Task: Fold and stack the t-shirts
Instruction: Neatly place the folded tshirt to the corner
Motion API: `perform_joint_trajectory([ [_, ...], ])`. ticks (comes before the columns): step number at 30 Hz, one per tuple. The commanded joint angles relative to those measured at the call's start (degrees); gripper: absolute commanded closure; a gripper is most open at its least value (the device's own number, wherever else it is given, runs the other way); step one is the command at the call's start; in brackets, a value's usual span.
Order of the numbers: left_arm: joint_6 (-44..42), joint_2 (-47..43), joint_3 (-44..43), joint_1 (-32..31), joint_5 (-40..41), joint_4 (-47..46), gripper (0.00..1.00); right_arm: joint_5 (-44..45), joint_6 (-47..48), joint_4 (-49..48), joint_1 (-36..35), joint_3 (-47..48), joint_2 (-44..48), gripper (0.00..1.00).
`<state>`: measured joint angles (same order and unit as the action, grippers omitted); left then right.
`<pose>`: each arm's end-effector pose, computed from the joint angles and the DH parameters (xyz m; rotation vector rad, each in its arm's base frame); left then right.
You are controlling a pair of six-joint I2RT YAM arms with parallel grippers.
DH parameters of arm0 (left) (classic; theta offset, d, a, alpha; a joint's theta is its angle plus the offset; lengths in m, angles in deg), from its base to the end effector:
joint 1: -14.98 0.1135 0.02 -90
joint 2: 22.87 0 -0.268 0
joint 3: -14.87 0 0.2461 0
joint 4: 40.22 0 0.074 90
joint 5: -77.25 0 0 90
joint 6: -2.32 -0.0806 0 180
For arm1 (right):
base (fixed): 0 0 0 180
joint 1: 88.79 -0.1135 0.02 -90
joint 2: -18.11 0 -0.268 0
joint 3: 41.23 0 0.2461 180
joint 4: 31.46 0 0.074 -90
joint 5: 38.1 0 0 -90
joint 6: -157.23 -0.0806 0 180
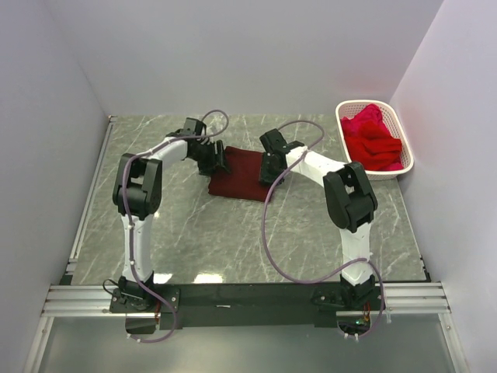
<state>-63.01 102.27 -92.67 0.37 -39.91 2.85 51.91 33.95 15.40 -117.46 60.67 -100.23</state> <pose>0.4554 -0.1567 0.1312 -0.0665 2.6981 -0.8497 0.3972 0.2172 0.1416 0.1096 2.7205 0.3323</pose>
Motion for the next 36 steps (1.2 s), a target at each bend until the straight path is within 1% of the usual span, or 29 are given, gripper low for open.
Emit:
perform_joint_trajectory([
  [1,-0.68,2.3,2.98,-2.35,2.02,1.73,0.36,-1.33,1.2,-0.23,0.45,2.83,0.04,0.58],
  [2,-0.5,2.3,3.25,-2.61,2.28,1.55,0.38,-1.59,1.28,-0.49,0.45,3.09,0.3,0.58],
  [5,0.29,2.56,3.08,-3.32,3.07,1.02,0.56,-1.94,1.37,-1.11,0.45,3.18,1.62,0.56],
  [6,0.73,2.56,2.73,-3.32,4.03,0.93,0.68,-1.77,1.37,-1.2,0.45,3.27,2.58,0.55],
  [8,0.91,2.83,1.5,-3.32,6.49,1.98,0.81,-1.59,1.37,-1.72,0.45,2.74,4.08,0.53],
  [9,0.91,2.83,0.1,-3.32,7.98,2.6,0.89,-1.42,1.29,-1.9,0.45,2.48,6.09,0.5],
  [10,0.65,2.83,-0.43,-3.14,11.22,2.95,0.99,-0.9,1.2,-1.9,0.37,2.3,7.06,0.48],
  [11,0.56,2.57,-1.14,-3.14,12.99,3.91,0.99,-0.54,1.11,-1.82,0.45,1.86,8.29,0.48],
  [12,0.3,2.48,-2.71,-2.88,15.62,4.53,0.99,-0.19,1.11,-1.73,0.45,1.43,11.0,0.42],
  [13,0.03,2.39,-3.77,-2.27,19.99,5.32,0.99,-0.1,0.94,-1.9,0.37,0.9,12.6,0.38],
  [14,-0.49,2.3,-4.65,-1.92,22.56,6.55,0.99,-0.1,0.41,-2.43,0.54,-0.41,14.18,0.37],
  [15,-1.71,2.39,-6.57,-1.39,25.11,7.08,0.99,-0.1,0.23,-2.6,0.45,-1.21,17.5,0.28],
  [16,-2.34,2.65,-7.55,-0.25,31.23,7.69,0.99,0.16,-0.12,-2.95,0.37,-3.04,19.1,0.25],
  [18,-4.43,3.35,-10.88,1.42,35.14,8.84,1.0,0.96,-0.73,-4.01,0.37,-5.16,23.66,0.25],
  [19,-5.41,4.14,-11.86,3.25,38.46,8.76,1.0,0.78,-0.82,-4.71,0.45,-7.43,25.08,0.25],
  [21,-7.77,5.11,-15.02,5.81,42.34,8.93,1.0,0.96,-0.91,-5.5,0.45,-9.9,29.12,0.25],
  [22,-8.57,5.9,-15.99,6.61,46.02,8.58,1.0,0.87,-1.17,-6.38,0.37,-12.18,30.35,0.25],
  [23,-10.5,6.16,-17.21,7.4,47.97,8.06,1.0,0.78,-1.26,-6.73,0.45,-13.16,32.54,0.25],
  [28,-17.89,8.62,-20.47,12.85,53.52,2.96,1.0,0.08,-1.35,-8.67,0.36,-17.82,36.43,0.25],
  [29,-19.2,9.32,-23.0,13.81,54.31,2.95,1.0,0.16,-1.44,-8.67,0.28,-18.18,36.87,0.25],
  [31,-19.92,12.21,-26.35,17.5,53.7,4.0,1.0,-1.15,-1.18,-9.37,0.36,-19.4,37.31,0.25],
  [32,-20.35,13.19,-29.93,18.64,53.27,4.1,1.0,-1.24,-1.0,-9.29,0.36,-19.58,37.57,0.25],
  [33,-20.53,15.03,-31.54,21.0,52.56,4.01,1.0,-1.33,-0.91,-9.11,0.28,-19.67,37.75,0.25],
  [36,-21.41,17.32,-36.11,24.44,51.07,2.0,1.0,-0.98,-0.04,-8.58,0.28,-19.85,37.66,0.25],
])
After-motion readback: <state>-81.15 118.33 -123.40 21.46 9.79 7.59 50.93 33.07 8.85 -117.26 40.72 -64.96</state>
